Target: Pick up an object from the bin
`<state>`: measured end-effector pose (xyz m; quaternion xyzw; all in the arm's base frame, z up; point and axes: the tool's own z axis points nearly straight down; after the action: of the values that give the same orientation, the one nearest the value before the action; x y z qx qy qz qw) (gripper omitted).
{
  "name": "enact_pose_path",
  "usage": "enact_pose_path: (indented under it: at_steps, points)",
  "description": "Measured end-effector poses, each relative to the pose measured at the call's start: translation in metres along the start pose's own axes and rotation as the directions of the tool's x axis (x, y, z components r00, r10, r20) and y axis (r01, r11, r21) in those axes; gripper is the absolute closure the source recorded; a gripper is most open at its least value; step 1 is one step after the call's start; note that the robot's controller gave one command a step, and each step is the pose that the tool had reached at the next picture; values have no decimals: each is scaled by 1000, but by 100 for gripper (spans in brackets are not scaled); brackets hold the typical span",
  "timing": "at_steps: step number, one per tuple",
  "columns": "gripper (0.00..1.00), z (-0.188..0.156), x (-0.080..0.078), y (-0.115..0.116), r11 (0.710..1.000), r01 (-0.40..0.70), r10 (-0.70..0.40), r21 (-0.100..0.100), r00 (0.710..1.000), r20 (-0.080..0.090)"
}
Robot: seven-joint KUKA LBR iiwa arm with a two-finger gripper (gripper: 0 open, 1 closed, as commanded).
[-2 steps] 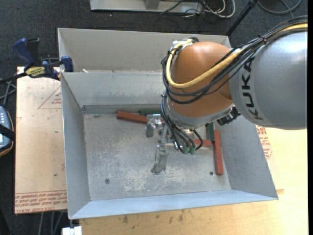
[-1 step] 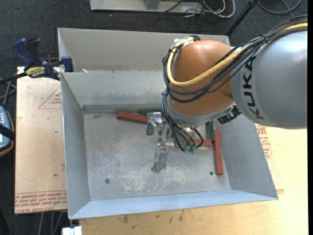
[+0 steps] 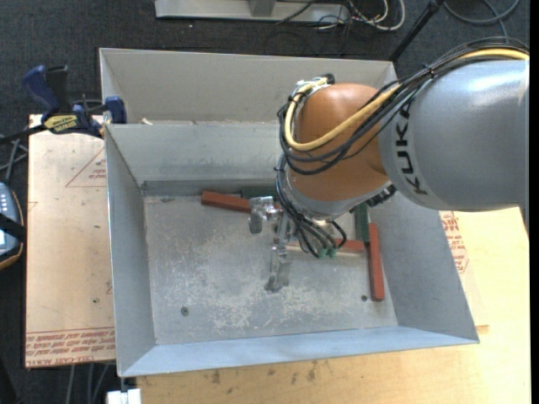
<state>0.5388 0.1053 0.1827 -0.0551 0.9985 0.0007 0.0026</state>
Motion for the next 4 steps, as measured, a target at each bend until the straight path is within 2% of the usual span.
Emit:
enact_pose_path:
  at_steps: [1,2,3,4]
  points:
    - [0,19,-60,-5,991,-135,135,0,991,-2]
    - [0,33,-63,-32,996,-86,86,-3,996,-2]
    - [0,93,-94,-53,998,-69,69,0,998,3]
    - [100,108,-105,-64,939,-344,344,-4,939,6]
